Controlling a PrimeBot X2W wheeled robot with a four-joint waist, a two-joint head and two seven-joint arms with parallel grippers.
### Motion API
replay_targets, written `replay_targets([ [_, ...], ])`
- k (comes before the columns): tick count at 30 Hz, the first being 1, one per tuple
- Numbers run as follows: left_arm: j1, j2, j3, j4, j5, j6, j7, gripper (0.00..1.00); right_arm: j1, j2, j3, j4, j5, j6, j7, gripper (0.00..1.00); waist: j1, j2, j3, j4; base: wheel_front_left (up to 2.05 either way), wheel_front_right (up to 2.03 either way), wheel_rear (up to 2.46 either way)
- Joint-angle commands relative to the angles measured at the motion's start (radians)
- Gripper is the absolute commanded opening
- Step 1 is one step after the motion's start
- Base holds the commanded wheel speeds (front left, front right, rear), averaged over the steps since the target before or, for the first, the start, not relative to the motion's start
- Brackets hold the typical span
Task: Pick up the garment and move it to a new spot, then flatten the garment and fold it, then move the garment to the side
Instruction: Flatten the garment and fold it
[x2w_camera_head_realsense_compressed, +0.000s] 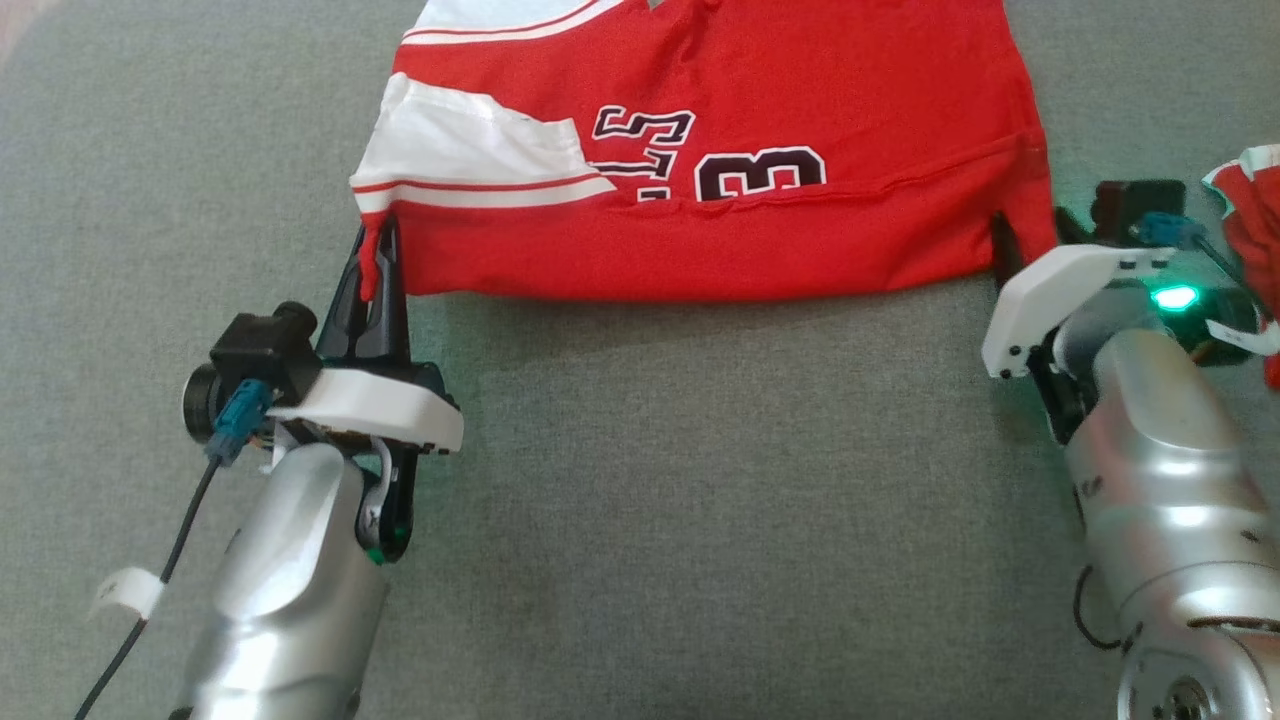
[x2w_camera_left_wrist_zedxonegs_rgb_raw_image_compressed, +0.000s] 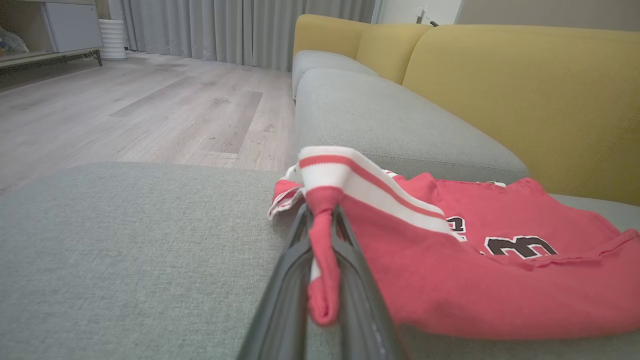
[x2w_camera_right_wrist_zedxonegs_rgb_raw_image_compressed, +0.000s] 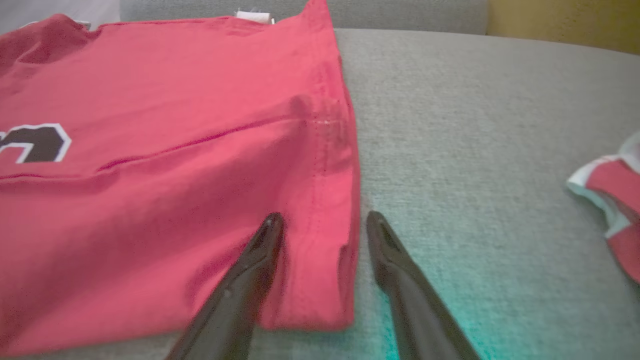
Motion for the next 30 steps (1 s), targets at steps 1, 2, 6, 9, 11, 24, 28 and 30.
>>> replay_targets([
  [1, -0.021, 0.021, 0.021, -0.025, -0.001, 0.003, -0.010, 0.00, 0.008, 0.023, 0.026, 0.025, -0.016, 0.007, 0.018, 0.00, 0.0001, 0.0000, -0.001, 0.001, 0.00, 0.00, 0.00],
  [2, -0.020, 0.022, 0.021, -0.021, -0.002, 0.004, -0.010, 0.00, 0.006, 0.023, 0.024, 0.029, -0.022, 0.007, 0.013, 0.00, 0.0001, 0.0000, -0.004, 0.000, 0.00, 0.00, 0.00],
  [6, -0.011, 0.032, 0.023, -0.005, -0.005, 0.009, -0.009, 0.00, 0.011, 0.023, -0.001, 0.008, -0.090, 0.007, -0.011, 0.00, 0.0001, 0.0000, -0.025, -0.013, 0.00, 0.00, 0.00],
  [9, 0.000, 0.042, 0.025, 0.009, -0.006, 0.014, -0.008, 0.00, 0.022, 0.023, -0.025, -0.017, -0.141, 0.007, -0.020, 0.00, 0.0001, 0.0000, -0.050, -0.027, 0.00, 0.00, 0.00],
  [11, 0.009, 0.051, 0.024, 0.018, -0.003, 0.018, -0.007, 0.00, 0.033, 0.021, -0.041, -0.034, -0.172, 0.007, -0.026, 0.00, 0.0001, 0.0000, -0.070, -0.036, 0.00, 0.00, 0.00],
  [24, 0.184, 0.099, -0.015, 0.037, -0.014, 0.010, 0.096, 0.00, 0.192, 0.022, -0.081, -0.036, -0.130, 0.007, -0.020, 0.00, 0.0001, 0.0000, -0.258, -0.073, 0.00, 0.00, 0.00],
  [28, 0.262, 0.117, -0.029, -0.008, -0.021, 0.009, 0.150, 0.00, 0.256, 0.022, -0.071, -0.047, -0.053, 0.007, -0.020, 0.00, 0.0001, 0.0000, -0.291, -0.082, 0.00, 0.00, 0.00],
  [30, 0.299, 0.125, -0.031, -0.041, -0.027, 0.015, 0.173, 0.00, 0.287, 0.022, -0.060, -0.061, -0.019, 0.007, -0.019, 0.00, 0.0001, 0.0000, -0.303, -0.087, 0.00, 0.00, 0.00],
])
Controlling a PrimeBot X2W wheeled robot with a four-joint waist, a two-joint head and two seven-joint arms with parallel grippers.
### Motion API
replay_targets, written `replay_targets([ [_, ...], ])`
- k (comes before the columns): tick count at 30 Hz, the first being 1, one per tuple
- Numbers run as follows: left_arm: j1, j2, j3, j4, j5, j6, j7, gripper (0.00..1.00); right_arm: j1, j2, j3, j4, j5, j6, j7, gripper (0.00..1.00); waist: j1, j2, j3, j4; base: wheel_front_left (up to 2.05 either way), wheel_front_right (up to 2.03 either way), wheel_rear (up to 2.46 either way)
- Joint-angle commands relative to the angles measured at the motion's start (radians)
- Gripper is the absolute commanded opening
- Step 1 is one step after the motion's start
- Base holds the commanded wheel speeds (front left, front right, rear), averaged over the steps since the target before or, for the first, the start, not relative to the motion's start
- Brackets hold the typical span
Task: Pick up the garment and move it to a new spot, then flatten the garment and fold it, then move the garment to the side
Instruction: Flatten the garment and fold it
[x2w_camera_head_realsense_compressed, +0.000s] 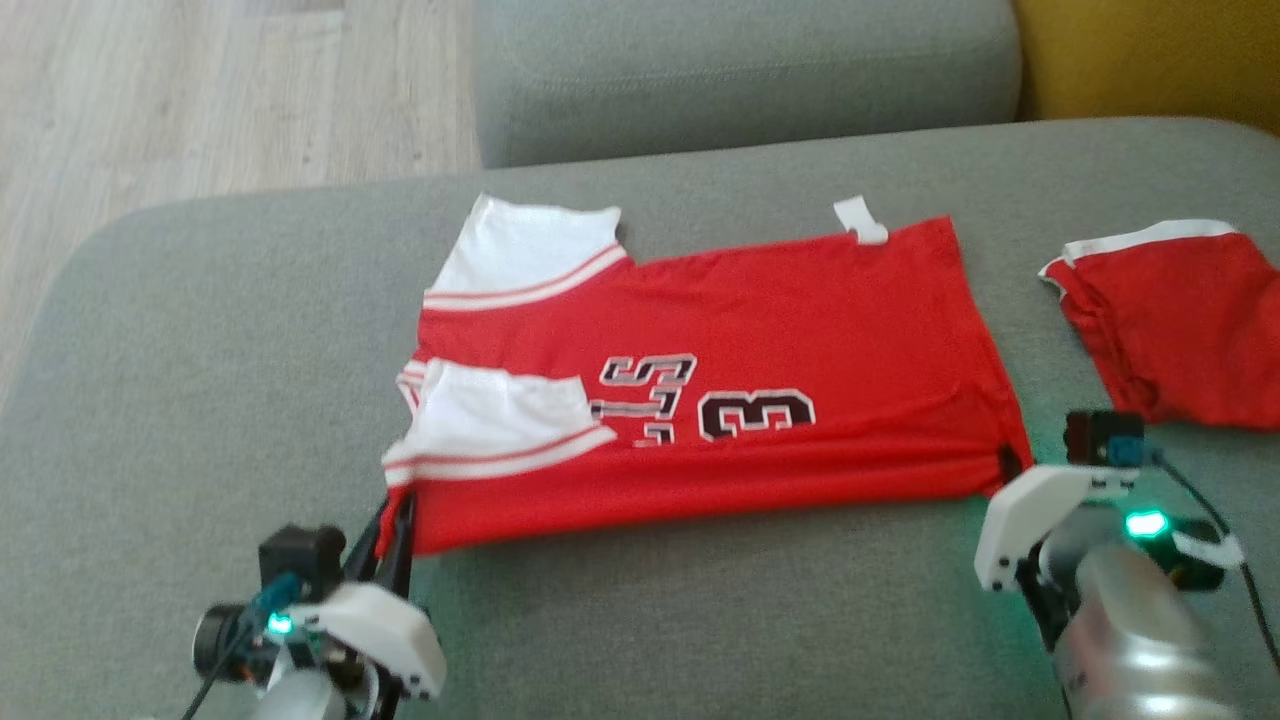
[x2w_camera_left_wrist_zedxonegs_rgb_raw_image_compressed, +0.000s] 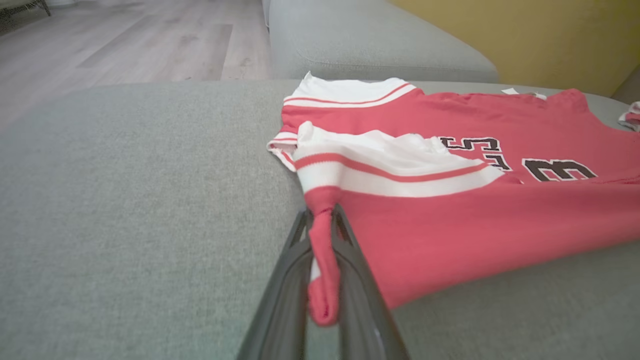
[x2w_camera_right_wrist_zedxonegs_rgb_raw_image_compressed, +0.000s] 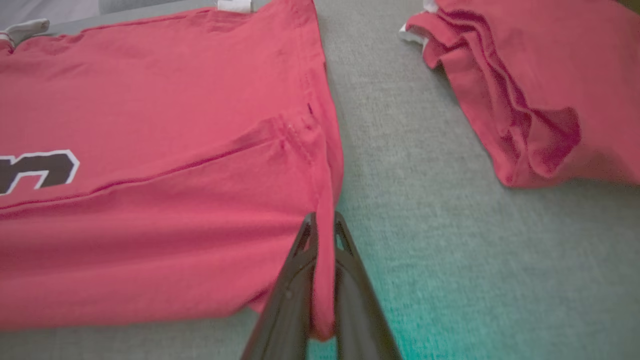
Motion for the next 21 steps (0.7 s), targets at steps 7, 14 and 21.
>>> replay_targets([
  [7, 0.043, 0.061, 0.033, -0.124, -0.015, 0.023, 0.052, 0.00, 0.059, -0.005, 0.075, -0.106, 0.092, 0.006, 0.014, 0.00, 0.0002, -0.0001, -0.021, -0.017, 0.00, 0.00, 0.00],
  [14, 0.057, 0.065, 0.027, -0.168, -0.020, 0.037, 0.076, 0.00, 0.130, -0.005, 0.104, -0.232, 0.139, 0.006, 0.059, 0.00, 0.0002, -0.0001, -0.011, -0.020, 0.00, 0.00, 0.00],
  [21, 0.016, 0.055, 0.039, -0.187, -0.015, 0.061, 0.030, 1.00, 0.156, -0.005, 0.135, -0.398, 0.192, 0.006, 0.002, 1.00, 0.0002, -0.0001, 0.014, -0.017, 0.00, 0.00, 0.00],
])
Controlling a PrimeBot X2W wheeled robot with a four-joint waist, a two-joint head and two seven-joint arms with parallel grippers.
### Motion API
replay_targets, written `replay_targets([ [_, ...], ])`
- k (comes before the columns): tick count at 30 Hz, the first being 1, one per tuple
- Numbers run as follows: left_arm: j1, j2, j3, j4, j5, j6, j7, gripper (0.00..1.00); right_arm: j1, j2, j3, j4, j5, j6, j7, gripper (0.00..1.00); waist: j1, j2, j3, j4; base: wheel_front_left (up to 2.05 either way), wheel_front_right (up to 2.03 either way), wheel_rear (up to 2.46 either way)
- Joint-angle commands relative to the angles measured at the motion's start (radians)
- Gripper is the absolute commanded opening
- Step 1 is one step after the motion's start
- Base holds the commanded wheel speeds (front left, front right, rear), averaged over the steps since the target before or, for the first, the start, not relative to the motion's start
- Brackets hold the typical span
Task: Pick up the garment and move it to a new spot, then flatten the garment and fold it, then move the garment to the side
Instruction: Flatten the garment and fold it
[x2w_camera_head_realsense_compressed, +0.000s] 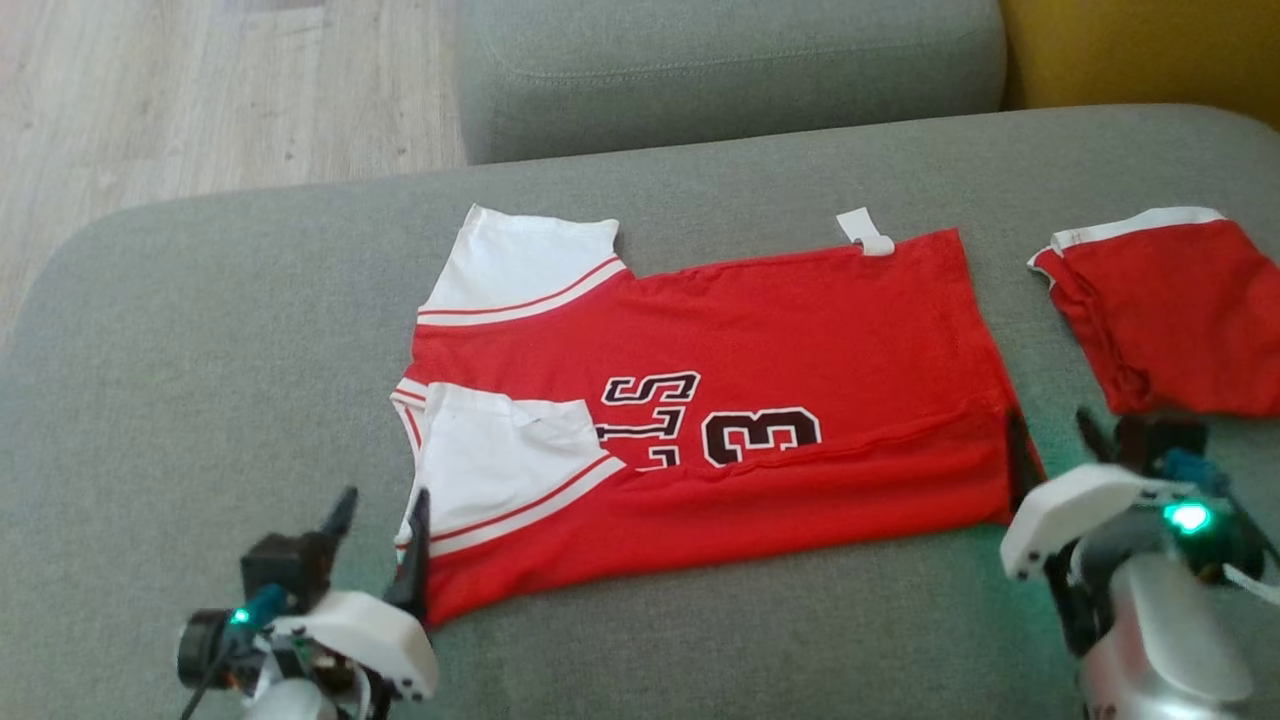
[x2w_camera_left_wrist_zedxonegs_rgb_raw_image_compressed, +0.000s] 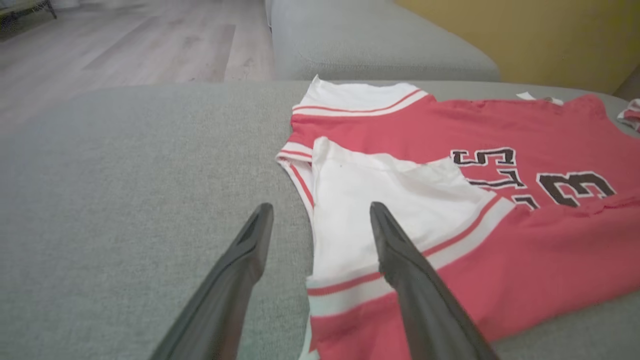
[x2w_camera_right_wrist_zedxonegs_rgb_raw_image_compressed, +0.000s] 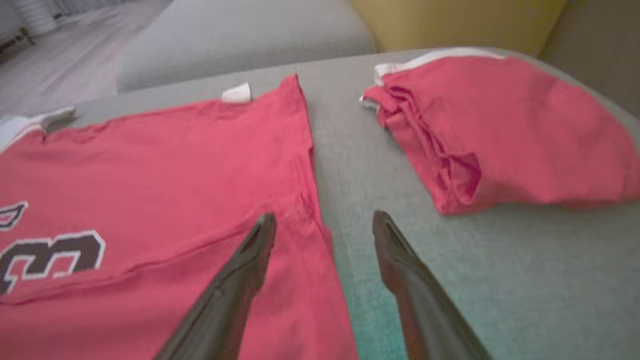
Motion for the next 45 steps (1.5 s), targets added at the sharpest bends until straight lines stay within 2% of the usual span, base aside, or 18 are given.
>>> replay_targets([
  [1, -0.068, 0.017, 0.055, -0.044, 0.000, 0.011, -0.036, 1.00, -0.021, -0.005, 0.034, -0.068, 0.014, 0.007, -0.040, 1.00, 0.0000, 0.0000, 0.005, 0.001, 0.00, 0.00, 0.00],
  [5, -0.105, 0.003, 0.084, -0.076, -0.001, 0.027, -0.139, 1.00, -0.009, -0.005, 0.070, -0.164, 0.050, 0.007, -0.148, 1.00, 0.0000, 0.0000, 0.018, 0.003, 0.00, 0.00, 0.00],
  [9, -0.133, -0.011, 0.101, -0.114, -0.003, 0.005, -0.212, 1.00, 0.007, -0.005, 0.128, -0.239, 0.112, 0.007, -0.235, 1.00, 0.0000, 0.0000, 0.029, 0.002, 0.00, 0.00, 0.00],
  [16, -0.154, -0.043, 0.139, -0.180, 0.016, -0.042, -0.235, 1.00, 0.047, -0.005, 0.195, -0.352, 0.170, 0.007, -0.260, 1.00, 0.0000, 0.0000, 0.064, -0.006, 0.00, 0.00, 0.00],
  [22, -0.234, -0.017, 0.141, -0.149, 0.062, -0.083, -0.235, 1.00, 0.041, -0.005, 0.211, -0.423, 0.193, 0.007, -0.260, 1.00, 0.0000, 0.0000, 0.115, -0.031, 0.00, 0.00, 0.00],
  [28, -0.398, 0.050, 0.114, -0.080, 0.088, -0.125, -0.150, 1.00, 0.013, -0.005, 0.233, -0.471, 0.220, 0.007, -0.260, 1.00, 0.0000, 0.0000, 0.184, -0.062, 0.00, 0.00, 0.00],
  [30, -0.513, 0.102, 0.079, -0.021, 0.094, -0.153, -0.050, 1.00, -0.004, -0.005, 0.255, -0.501, 0.236, 0.007, -0.260, 1.00, 0.0000, 0.0000, 0.233, -0.086, 0.00, 0.00, 0.00],
  [31, -0.513, 0.102, 0.079, -0.021, 0.094, -0.153, -0.050, 1.00, -0.004, -0.005, 0.255, -0.501, 0.236, 0.007, -0.260, 1.00, 0.0000, 0.0000, 0.233, -0.086, 0.00, 0.00, 0.00],
  [34, -0.624, 0.154, 0.042, 0.056, 0.077, -0.169, 0.050, 1.00, -0.021, -0.005, 0.275, -0.522, 0.251, 0.007, -0.260, 1.00, 0.0000, 0.0000, 0.277, -0.112, 0.00, 0.00, 0.00],
  [42, -0.836, 0.287, -0.125, 0.220, -0.073, -0.175, 0.303, 1.00, -0.052, -0.005, 0.312, -0.557, 0.279, 0.007, -0.260, 1.00, 0.0000, 0.0000, 0.379, -0.179, 0.00, 0.00, 0.00],
  [45, -0.883, 0.334, -0.182, 0.252, -0.123, -0.176, 0.341, 1.00, -0.057, -0.005, 0.325, -0.562, 0.287, 0.007, -0.260, 1.00, 0.0000, 0.0000, 0.408, -0.203, 0.00, 0.00, 0.00],
])
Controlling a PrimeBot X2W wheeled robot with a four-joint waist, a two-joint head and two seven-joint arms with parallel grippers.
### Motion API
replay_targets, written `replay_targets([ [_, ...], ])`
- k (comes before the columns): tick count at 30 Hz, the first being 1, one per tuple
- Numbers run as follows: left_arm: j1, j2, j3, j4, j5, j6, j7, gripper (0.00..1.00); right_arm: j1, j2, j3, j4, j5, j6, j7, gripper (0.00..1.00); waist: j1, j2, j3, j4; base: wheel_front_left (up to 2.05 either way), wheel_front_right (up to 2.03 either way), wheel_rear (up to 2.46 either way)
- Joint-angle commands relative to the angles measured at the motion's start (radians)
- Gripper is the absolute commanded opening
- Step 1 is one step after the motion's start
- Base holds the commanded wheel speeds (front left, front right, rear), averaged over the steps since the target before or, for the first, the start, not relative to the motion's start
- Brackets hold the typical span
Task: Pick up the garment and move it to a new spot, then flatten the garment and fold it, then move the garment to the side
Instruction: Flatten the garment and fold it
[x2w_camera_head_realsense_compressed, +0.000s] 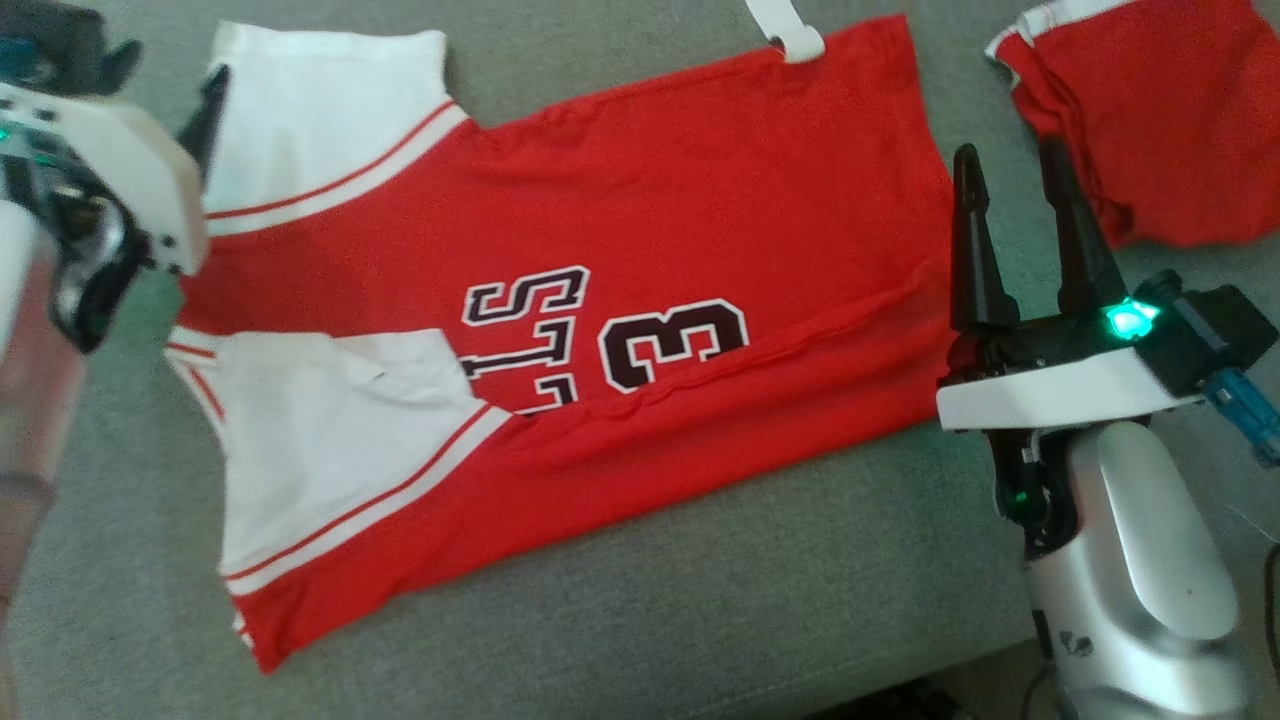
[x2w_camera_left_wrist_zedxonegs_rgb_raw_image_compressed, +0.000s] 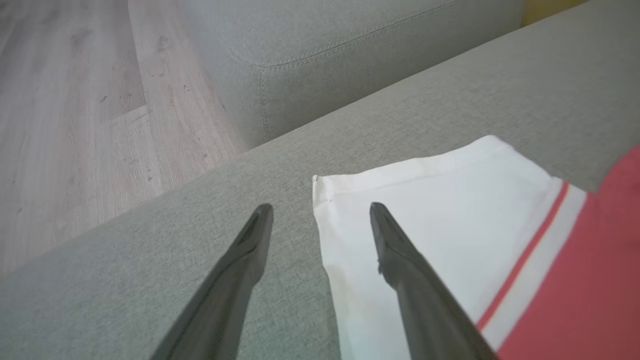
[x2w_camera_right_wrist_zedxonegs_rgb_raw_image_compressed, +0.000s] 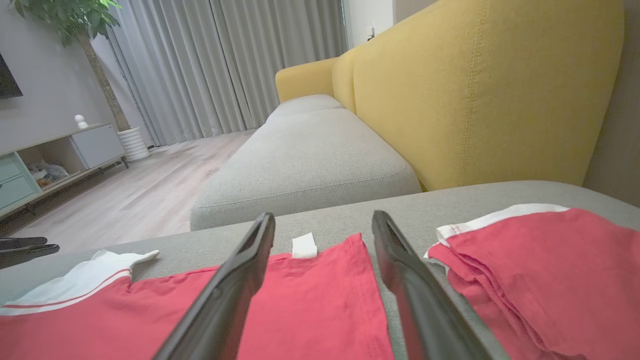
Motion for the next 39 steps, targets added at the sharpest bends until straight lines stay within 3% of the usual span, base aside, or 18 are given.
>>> replay_targets([
  [1, -0.058, 0.057, 0.024, -0.017, -0.009, 0.002, 0.004, 1.00, -0.014, -0.004, 0.020, -0.038, 0.008, 0.007, -0.009, 1.00, -0.0001, 0.0000, 0.032, -0.030, 0.00, 0.00, 0.00],
  [10, -0.156, 0.098, -0.041, 0.094, -0.099, 0.002, 0.021, 1.00, -0.027, -0.004, 0.038, -0.049, 0.026, 0.007, -0.009, 1.00, -0.0001, 0.0000, 0.094, -0.072, 0.00, 0.00, 0.00],
  [19, -0.197, 0.098, -0.103, 0.163, -0.157, 0.002, 0.039, 1.00, -0.035, -0.004, 0.027, -0.053, 0.027, 0.007, -0.009, 1.00, -0.0001, 0.0000, 0.114, -0.087, 0.00, 0.00, 0.00],
  [20, -0.195, 0.090, -0.119, 0.166, -0.191, 0.002, 0.066, 0.93, -0.036, -0.004, 0.026, -0.052, 0.026, 0.007, -0.009, 1.00, -0.0001, 0.0000, 0.115, -0.088, 0.00, 0.00, 0.00],
  [21, -0.193, 0.087, -0.128, 0.163, -0.211, 0.002, 0.082, 0.41, -0.037, -0.004, 0.025, -0.049, 0.025, 0.007, -0.009, 1.00, -0.0001, 0.0000, 0.115, -0.086, 0.00, 0.00, 0.00],
  [22, -0.192, 0.086, -0.137, 0.157, -0.228, 0.002, 0.091, 0.00, -0.038, -0.004, 0.022, -0.047, 0.024, 0.007, -0.009, 1.00, -0.0001, 0.0000, 0.113, -0.085, 0.00, 0.00, 0.00],
  [29, -0.188, 0.088, -0.176, 0.128, -0.276, 0.002, 0.030, 0.00, -0.044, -0.004, -0.013, -0.021, -0.008, 0.007, -0.009, 1.00, -0.0001, 0.0000, 0.079, -0.056, 0.00, 0.00, 0.00],
  [39, -0.158, 0.040, -0.241, 0.036, -0.269, 0.002, -0.231, 0.00, -0.100, -0.004, -0.101, 0.112, -0.152, 0.007, 0.010, 1.00, -0.0001, 0.0000, -0.030, 0.075, 0.00, 0.00, 0.00],
])
